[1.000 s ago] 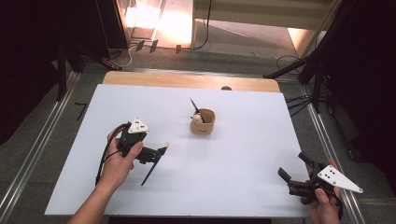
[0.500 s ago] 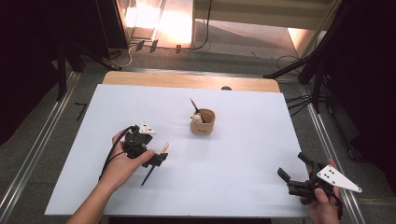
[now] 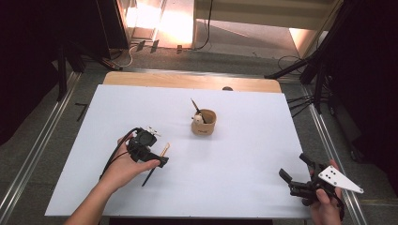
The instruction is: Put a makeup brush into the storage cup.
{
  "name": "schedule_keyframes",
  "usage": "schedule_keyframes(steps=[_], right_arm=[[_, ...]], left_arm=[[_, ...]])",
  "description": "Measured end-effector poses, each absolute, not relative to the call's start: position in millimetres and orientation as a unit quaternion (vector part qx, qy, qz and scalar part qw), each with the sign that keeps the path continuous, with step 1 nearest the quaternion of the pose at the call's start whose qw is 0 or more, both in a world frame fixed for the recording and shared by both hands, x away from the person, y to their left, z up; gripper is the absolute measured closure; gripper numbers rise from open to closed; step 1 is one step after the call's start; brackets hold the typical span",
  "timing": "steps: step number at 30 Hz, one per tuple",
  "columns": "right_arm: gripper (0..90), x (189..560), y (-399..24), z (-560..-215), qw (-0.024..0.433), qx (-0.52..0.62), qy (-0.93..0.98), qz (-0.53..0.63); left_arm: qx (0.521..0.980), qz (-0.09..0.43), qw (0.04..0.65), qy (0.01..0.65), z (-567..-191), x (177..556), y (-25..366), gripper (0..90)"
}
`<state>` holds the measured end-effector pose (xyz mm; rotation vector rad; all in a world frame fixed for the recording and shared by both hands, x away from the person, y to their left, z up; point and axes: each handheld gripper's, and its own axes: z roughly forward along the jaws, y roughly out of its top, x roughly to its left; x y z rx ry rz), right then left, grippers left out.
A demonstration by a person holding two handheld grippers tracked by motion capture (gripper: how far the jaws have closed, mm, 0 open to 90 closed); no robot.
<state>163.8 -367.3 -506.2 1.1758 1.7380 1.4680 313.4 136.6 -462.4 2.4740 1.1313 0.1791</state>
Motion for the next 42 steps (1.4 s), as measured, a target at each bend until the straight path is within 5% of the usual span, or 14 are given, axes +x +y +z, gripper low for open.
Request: schedule_keyframes(steps=[20, 42], right_arm=[[0.0, 165, -368, -508, 0.287, 0.439, 0.653, 0.546], [0.0, 165, -366, -509, 0.283, 0.440, 0.655, 0.545]], left_arm=[[0.904, 0.050, 0.126, 0.404, -465, 315, 129, 51.9], [0.909, 0.027, 0.075, 0.410, -467, 316, 117, 75.8]])
